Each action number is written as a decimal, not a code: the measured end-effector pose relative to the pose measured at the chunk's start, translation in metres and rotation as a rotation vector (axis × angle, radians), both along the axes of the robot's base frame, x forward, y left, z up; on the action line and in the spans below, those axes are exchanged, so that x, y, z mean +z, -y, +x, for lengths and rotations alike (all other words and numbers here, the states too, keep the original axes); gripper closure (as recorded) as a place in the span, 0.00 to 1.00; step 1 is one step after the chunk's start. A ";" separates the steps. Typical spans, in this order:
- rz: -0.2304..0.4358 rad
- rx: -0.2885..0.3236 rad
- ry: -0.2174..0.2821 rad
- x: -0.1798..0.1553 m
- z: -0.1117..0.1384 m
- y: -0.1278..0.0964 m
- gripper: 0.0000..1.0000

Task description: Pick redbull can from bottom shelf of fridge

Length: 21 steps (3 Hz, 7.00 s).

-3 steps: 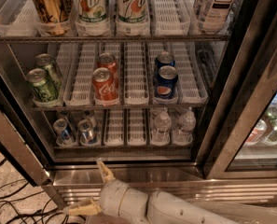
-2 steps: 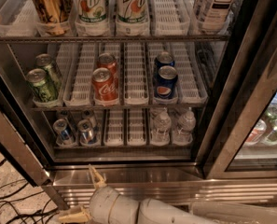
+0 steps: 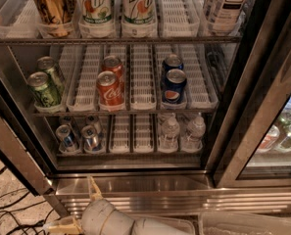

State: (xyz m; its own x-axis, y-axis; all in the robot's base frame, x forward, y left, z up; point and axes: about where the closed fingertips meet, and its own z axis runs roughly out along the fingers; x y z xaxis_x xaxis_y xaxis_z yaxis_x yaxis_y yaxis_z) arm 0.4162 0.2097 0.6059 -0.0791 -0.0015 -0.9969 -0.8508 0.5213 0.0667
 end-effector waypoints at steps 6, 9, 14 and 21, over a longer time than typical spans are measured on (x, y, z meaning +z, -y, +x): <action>-0.045 -0.363 0.166 -0.018 0.075 -0.018 0.00; -0.023 -0.400 0.117 -0.013 0.108 -0.035 0.00; -0.047 -0.582 0.099 -0.036 0.133 0.010 0.00; -0.001 -0.536 0.095 -0.013 0.132 -0.003 0.31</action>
Offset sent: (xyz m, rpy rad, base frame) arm 0.0445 0.0145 -0.0260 -0.1270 -0.1826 -0.2770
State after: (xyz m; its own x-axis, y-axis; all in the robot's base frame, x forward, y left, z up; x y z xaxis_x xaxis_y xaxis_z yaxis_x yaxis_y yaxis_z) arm 0.5485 0.2124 0.5925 0.0212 0.0136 -0.9997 -0.4677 0.8839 0.0021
